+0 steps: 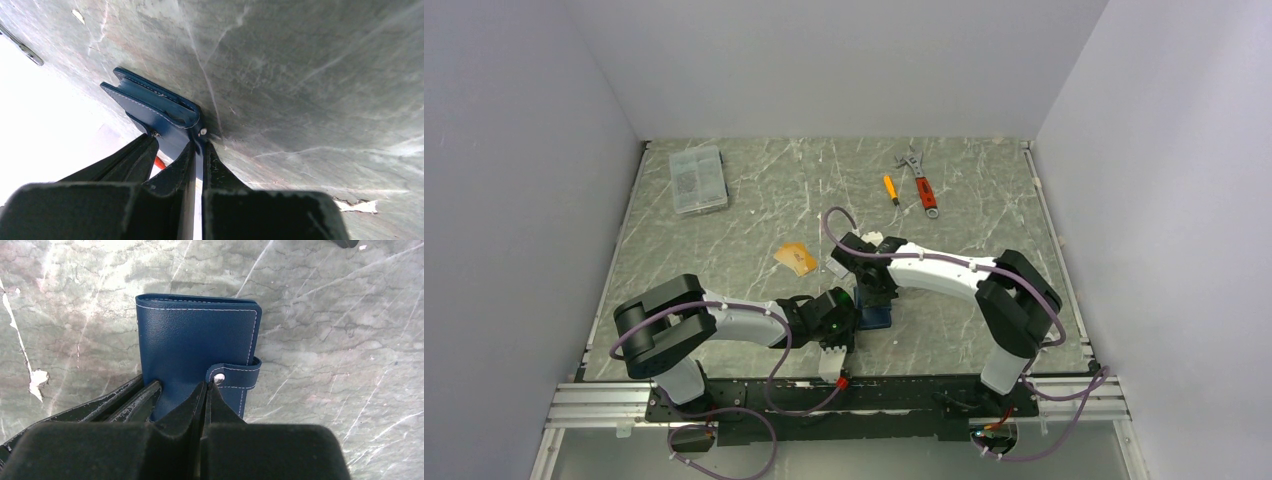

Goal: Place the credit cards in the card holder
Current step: Close the card holder at the center of the board.

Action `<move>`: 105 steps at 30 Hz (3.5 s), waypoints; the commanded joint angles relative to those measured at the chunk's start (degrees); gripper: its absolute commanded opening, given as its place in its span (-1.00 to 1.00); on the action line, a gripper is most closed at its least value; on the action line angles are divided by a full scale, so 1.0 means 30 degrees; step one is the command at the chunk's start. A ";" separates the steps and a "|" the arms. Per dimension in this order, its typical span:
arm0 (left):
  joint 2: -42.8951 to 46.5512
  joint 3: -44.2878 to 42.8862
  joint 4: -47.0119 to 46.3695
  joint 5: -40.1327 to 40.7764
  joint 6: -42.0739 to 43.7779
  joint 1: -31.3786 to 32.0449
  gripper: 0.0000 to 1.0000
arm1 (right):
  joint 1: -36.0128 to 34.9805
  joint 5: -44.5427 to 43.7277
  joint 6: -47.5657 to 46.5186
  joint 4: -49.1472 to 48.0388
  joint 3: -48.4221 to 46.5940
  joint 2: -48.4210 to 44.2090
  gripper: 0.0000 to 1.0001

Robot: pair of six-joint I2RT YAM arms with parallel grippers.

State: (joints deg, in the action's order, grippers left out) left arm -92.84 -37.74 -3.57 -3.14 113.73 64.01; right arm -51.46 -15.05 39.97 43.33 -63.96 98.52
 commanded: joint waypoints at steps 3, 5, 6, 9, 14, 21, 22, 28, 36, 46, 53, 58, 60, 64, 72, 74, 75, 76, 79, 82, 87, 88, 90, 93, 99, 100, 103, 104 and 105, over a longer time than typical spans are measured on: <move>-0.0317 0.0096 0.1777 0.0028 -0.0290 0.0139 -0.96 | 0.0423 0.0503 -0.0142 -0.0991 0.0540 0.0172 -1.00; -0.0285 0.0091 0.1818 0.0027 -0.0320 0.0139 -0.97 | 0.0544 0.0545 -0.0069 -0.1061 0.0752 0.0054 -1.00; -0.0263 0.0097 0.1808 0.0043 -0.0286 0.0135 -0.97 | 0.0642 0.0711 -0.0078 -0.1213 0.0912 -0.0065 -1.00; -0.0254 0.0178 0.1752 0.0053 -0.0257 0.0167 -0.97 | 0.1064 0.1159 -0.0205 -0.1567 0.1311 -0.0490 -1.00; -0.0208 0.0157 0.1903 0.0095 -0.0422 0.0255 -0.97 | 0.1111 0.1118 -0.0369 -0.1463 0.1085 -0.1383 -0.64; -0.0271 0.0043 0.2062 0.0167 -0.0542 0.0256 -0.98 | 0.0888 -0.0136 -0.0426 -0.0026 -0.0075 -0.2243 -0.32; -0.0283 0.0014 0.2062 0.0170 -0.0563 0.0256 -0.98 | 0.0872 -0.0187 -0.0430 0.0022 -0.0045 -0.2165 -0.32; -0.0318 -0.0056 0.2089 0.0168 -0.0616 0.0258 -0.99 | 0.0520 -0.0243 -0.0375 -0.0038 -0.0132 -0.1336 -0.44; -0.0285 -0.0067 0.2099 0.0258 -0.0645 0.0259 -0.99 | 0.0466 -0.0192 -0.0431 0.0002 -0.0397 -0.0771 -0.62; -0.0285 -0.0021 0.2188 0.0302 -0.0704 0.0315 -0.99 | 0.0382 -0.0778 -0.0131 0.0406 -0.0431 -0.0927 -1.00; -0.0284 -0.0092 0.2274 0.0364 -0.0799 0.0344 -0.99 | 0.0344 -0.0860 -0.0034 0.0702 -0.0601 -0.1137 -1.00; -0.0338 -0.0245 0.2402 0.0401 -0.0803 0.0344 -0.99 | 0.0308 -0.0519 -0.0011 0.0571 -0.0811 -0.1073 -1.00; -0.0399 -0.0364 0.2421 0.0410 -0.0821 0.0369 -0.99 | 0.0383 0.0153 -0.0217 -0.0017 -0.0642 -0.1053 -1.00; -0.0431 -0.0427 0.2504 0.0469 -0.0821 0.0373 -1.00 | 0.0652 0.1312 -0.0571 -0.0920 -0.0191 -0.0763 -1.00; -0.0342 -0.0312 0.2503 0.0632 -0.0902 0.0424 -1.00 | 0.1603 0.2479 -0.0699 -0.2051 0.1004 -0.0895 -1.00; -0.0322 -0.0312 0.2535 0.0678 -0.0937 0.0431 -1.00 | 0.1662 0.2468 -0.0712 -0.2082 0.1086 -0.0774 -1.00; -0.0304 -0.0312 0.2538 0.0666 -0.0938 0.0446 -1.00 | 0.1697 0.2464 -0.0697 -0.2143 0.1144 -0.0740 -1.00; -0.0287 -0.0286 0.2517 0.0665 -0.0924 0.0433 -1.00 | 0.1705 0.2537 -0.0680 -0.2289 0.1225 -0.0746 -1.00; -0.0234 -0.0225 0.2504 0.0668 -0.0962 0.0439 -1.00 | 0.1815 0.2845 -0.0663 -0.2589 0.1438 -0.0743 -1.00; -0.0172 -0.0142 0.2541 0.0694 -0.0967 0.0431 -1.00 | 0.1859 0.3024 -0.0679 -0.2755 0.1515 -0.0673 -1.00; -0.0163 -0.0118 0.2554 0.0728 -0.0989 0.0432 -1.00 | 0.1855 0.3524 -0.0876 -0.3088 0.1581 -0.0865 -1.00; -0.0149 -0.0134 0.2566 0.0738 -0.0996 0.0432 -1.00 | 0.1860 0.3687 -0.0897 -0.3243 0.1671 -0.0978 -1.00; -0.0144 -0.0140 0.2591 0.0752 -0.1000 0.0432 -1.00 | 0.1846 0.3815 -0.1018 -0.3358 0.1736 -0.1275 -1.00; -0.0146 -0.0136 0.2603 0.0780 -0.0997 0.0433 -1.00 | 0.1860 0.3956 -0.1068 -0.3367 0.1800 -0.1654 -1.00; -0.0156 -0.0178 0.2633 0.0807 -0.1022 0.0454 -1.00 | 0.1870 0.3895 -0.1011 -0.3223 0.1916 -0.1280 -1.00; -0.0155 -0.0193 0.2675 0.0811 -0.1048 0.0460 -1.00 | 0.1842 0.3755 -0.0950 -0.3135 0.1911 -0.1243 -1.00; -0.0124 -0.0176 0.2744 0.0848 -0.1084 0.0461 -1.00 | 0.1937 0.3335 -0.0796 -0.2884 0.2005 -0.1258 -1.00; -0.0104 -0.0171 0.2744 0.0867 -0.1081 0.0461 -1.00 | 0.2006 0.3257 -0.0729 -0.2807 0.2091 -0.1243 -1.00; -0.0094 -0.0166 0.2759 0.0869 -0.1124 0.0461 -1.00 | 0.2092 0.3233 -0.0652 -0.2816 0.2226 -0.1278 -1.00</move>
State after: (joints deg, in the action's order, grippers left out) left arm -92.84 -38.70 -1.65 -1.15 111.57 65.08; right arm -45.76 -4.47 37.06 35.77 -59.02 94.59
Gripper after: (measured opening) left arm 0.096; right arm 0.008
